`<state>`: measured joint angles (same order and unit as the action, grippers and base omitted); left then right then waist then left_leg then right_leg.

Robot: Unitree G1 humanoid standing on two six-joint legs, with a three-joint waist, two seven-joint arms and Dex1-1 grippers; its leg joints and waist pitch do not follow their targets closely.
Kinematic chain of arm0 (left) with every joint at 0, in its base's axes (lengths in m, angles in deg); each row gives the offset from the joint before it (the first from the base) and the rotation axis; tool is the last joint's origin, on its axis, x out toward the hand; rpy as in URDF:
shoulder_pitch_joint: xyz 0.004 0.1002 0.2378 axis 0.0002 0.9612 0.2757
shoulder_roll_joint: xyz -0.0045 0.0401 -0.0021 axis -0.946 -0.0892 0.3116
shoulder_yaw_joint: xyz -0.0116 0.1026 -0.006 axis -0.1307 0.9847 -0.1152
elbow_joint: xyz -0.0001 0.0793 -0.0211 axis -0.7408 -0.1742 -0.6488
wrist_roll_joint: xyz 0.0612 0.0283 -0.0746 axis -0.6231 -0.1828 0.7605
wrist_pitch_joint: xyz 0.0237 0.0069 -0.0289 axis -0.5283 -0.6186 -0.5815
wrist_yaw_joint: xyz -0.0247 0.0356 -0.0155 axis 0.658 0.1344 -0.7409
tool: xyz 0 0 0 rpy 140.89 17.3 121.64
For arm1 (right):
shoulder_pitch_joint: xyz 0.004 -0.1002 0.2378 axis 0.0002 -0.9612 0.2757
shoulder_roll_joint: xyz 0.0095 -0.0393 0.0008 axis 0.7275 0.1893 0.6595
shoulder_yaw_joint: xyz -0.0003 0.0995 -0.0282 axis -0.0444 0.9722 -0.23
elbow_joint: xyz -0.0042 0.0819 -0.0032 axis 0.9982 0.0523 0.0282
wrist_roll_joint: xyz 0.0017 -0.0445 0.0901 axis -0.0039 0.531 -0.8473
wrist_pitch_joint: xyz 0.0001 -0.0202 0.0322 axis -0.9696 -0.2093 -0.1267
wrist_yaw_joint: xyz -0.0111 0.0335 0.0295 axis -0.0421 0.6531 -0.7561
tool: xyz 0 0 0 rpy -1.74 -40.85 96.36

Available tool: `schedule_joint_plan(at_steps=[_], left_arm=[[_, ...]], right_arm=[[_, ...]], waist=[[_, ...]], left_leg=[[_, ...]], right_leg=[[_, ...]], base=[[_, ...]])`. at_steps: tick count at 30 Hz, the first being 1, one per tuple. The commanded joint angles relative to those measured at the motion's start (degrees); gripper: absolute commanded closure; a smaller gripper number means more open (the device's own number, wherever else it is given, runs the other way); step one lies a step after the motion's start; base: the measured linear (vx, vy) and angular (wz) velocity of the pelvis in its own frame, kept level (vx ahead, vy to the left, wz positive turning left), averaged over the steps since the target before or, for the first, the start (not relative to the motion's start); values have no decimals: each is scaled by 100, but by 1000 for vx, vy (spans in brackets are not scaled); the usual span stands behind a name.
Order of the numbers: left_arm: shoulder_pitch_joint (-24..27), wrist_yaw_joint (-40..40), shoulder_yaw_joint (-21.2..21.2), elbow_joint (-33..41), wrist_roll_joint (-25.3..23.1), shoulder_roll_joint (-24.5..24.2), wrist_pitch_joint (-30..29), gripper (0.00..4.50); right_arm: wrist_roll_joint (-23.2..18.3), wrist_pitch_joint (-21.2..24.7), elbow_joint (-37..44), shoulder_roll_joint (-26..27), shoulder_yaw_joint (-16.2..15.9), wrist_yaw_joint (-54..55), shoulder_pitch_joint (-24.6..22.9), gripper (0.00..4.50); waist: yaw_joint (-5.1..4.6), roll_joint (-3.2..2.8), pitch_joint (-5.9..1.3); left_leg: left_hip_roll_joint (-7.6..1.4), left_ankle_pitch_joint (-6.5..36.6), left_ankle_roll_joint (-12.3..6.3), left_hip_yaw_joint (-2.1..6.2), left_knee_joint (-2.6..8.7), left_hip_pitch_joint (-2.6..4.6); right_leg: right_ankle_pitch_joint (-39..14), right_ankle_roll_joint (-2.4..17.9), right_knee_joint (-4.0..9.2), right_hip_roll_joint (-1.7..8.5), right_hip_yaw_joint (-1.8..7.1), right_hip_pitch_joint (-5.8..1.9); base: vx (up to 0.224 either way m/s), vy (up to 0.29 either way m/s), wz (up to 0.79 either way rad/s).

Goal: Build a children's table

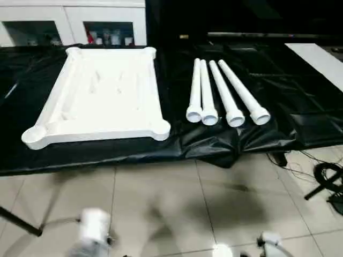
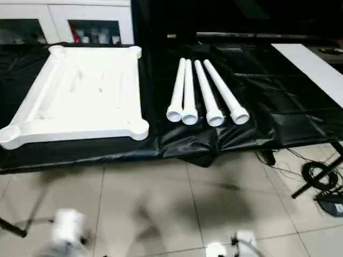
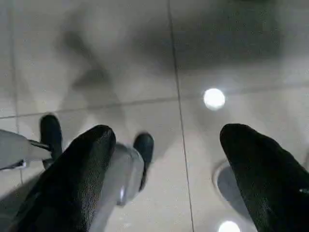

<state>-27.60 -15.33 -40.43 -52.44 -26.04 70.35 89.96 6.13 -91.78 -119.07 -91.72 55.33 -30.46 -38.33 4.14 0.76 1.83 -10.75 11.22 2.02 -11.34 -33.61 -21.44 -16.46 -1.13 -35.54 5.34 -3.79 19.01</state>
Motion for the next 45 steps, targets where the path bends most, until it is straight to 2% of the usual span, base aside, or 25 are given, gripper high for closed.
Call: schedule_joint_plan(at_steps=[1,4,7,10,17,18,19,20,21,22,23,26,27,28,30,31,33,34,36,37,38,39,40,44,45], left_arm=[[479,-250,101,827,18,23,304,100],[738,-314,106,1304,89,-25,490,100],[1329,-644,63,2550,402,-72,597,100],[2016,-1264,220,4010,677,-203,566,100],[2411,-1534,-99,5722,1241,-625,147,100],[2413,-1546,-143,5930,1345,-686,26,100],[2350,-1577,-234,6213,1512,-809,-165,100],[2260,-1604,-295,6422,1636,-914,-330,100],[2226,-1624,-340,6605,1717,-981,-483,100],[2180,-1631,-353,6680,1736,-1014,-564,100],[2106,-1641,-369,6808,1762,-1065,-707,100],[2017,-1619,-266,6797,1566,-1101,-771,100],[1999,-1574,-199,6787,1457,-1099,-785,100],[1962,-1528,-119,6801,1415,-1048,-793,100],[1806,-1340,-35,7155,1560,-942,-1027,100],[1747,-1289,-30,7276,1632,-929,-1122,100],[1471,-1118,-41,7438,1705,-902,-1334,100],[1143,-917,-79,7507,1725,-865,-1523,100],[780,-676,-146,7445,1638,-810,-1615,100],[775,-673,-147,7443,1636,-809,-1614,100],[313,-316,-207,7216,1398,-699,-1618,100],[3,-19,-196,6997,1138,-622,-1600,100],[-122,145,-156,6882,986,-596,-1665,100],[-248,656,135,6650,571,-400,-1865,100],[-240,819,268,6588,449,-325,-2014,100]], right_arm=[[-70,-439,241,-176,18,-361,-161,58],[-85,-689,358,-233,65,-529,-290,58],[-160,-1192,483,-220,163,-777,-433,58],[-314,-1709,524,-131,280,-1142,-494,58],[-696,-2391,613,51,500,-1986,-532,58],[-883,-1563,2412,113,187,-1656,-757,58],[-1214,-340,4950,109,-206,-1178,-989,58],[-1464,457,6481,41,-431,-901,-1058,58],[-1608,880,7297,0,-537,-777,-1073,58],[-1629,955,7401,-28,-535,-780,-1008,58],[-1645,1055,7533,-61,-530,-798,-895,58],[-1514,1054,7484,-62,-561,-894,-749,58],[-1433,1005,7404,-19,-557,-925,-708,58],[-1374,926,7300,41,-588,-1014,-673,58],[-1424,1267,7696,94,-663,-895,-744,58],[-1489,1478,7924,78,-684,-774,-776,58],[-1631,1920,8283,55,-698,-484,-682,58],[-1694,2199,8439,64,-688,-254,-494,58],[-1410,2262,8407,114,-659,78,-236,58],[-1403,2261,8405,115,-658,83,-232,58],[-581,2219,8000,230,-580,755,182,58],[-143,2403,7663,274,-544,1156,494,58],[-85,2482,7486,295,-523,1252,639,58],[-345,2478,7104,345,-496,1504,1056,58],[-411,2484,6980,368,-522,1525,1229,58]], waist=[[41,25,-156],[75,14,-151],[109,42,-133],[99,30,-92],[48,-6,-99],[44,-9,-97],[122,3,18],[123,42,-69],[70,70,-133],[53,13,-121],[48,-34,-91],[75,-66,-72],[70,-62,-104],[60,-8,-141],[63,78,-216],[92,22,-231],[83,76,-239],[83,63,-232],[68,64,-170],[49,107,-146],[55,120,-151],[4,103,-142],[-5,102,-180],[5,133,-216],[-11,84,-245]], left_leg=[[-451,1167,-636,190,439,58],[-434,1156,-599,168,432,78],[-454,1241,-592,166,441,60],[-474,1454,-544,174,480,54],[-433,1541,-398,158,487,75],[-430,1486,-406,161,488,76],[-399,1184,-481,210,526,94],[-426,1124,-520,220,491,100],[-366,616,-580,279,492,4],[-350,562,-522,262,493,33],[-364,1028,-345,200,511,114],[-346,1458,43,144,544,177],[-349,1696,241,152,566,220],[-350,1660,348,175,565,199],[-325,1085,310,193,497,147],[-309,625,251,211,462,158],[-267,260,112,185,412,112],[-266,294,93,179,409,114],[-264,831,209,155,469,102],[-267,998,311,167,502,85],[-270,1109,340,159,497,114],[-253,1174,505,150,501,133],[-251,1155,620,158,482,176],[-249,887,545,164,442,147],[-273,543,635,212,419,167]], right_leg=[[362,1560,433,489,259,-56],[352,1494,442,449,275,-35],[461,1505,438,460,273,-42],[62,1525,475,462,283,-26],[-95,1432,459,369,302,-9],[-35,1436,456,363,300,-7],[240,1129,475,252,315,-59],[502,1019,394,279,311,-81],[883,780,326,293,261,-181],[793,669,347,282,266,-84],[200,711,417,297,316,30],[-445,722,521,279,367,108],[-560,683,528,254,365,107],[-298,668,493,239,362,80],[729,685,389,199,351,12],[1453,699,335,162,335,14],[1991,737,280,161,327,-10],[1919,748,284,169,330,5],[886,729,358,216,360,14],[328,632,392,225,363,6],[90,589,417,231,378,22],[-277,565,443,208,397,76],[-378,543,425,215,405,77],[304,492,365,202,397,38],[1013,587,277,103,335,36]], base=[[0,0,0],[0,0,0],[0,0,0],[0,0,0],[0,0,0],[0,0,0],[0,0,0],[0,0,0],[-50,-1,-23],[-50,-1,-23],[0,0,0],[0,0,0],[0,0,0],[0,0,0],[0,0,0],[0,0,0],[0,0,0],[0,0,0],[0,0,0],[0,0,0],[0,0,0],[0,0,0],[0,0,0],[0,0,0],[0,0,0]])
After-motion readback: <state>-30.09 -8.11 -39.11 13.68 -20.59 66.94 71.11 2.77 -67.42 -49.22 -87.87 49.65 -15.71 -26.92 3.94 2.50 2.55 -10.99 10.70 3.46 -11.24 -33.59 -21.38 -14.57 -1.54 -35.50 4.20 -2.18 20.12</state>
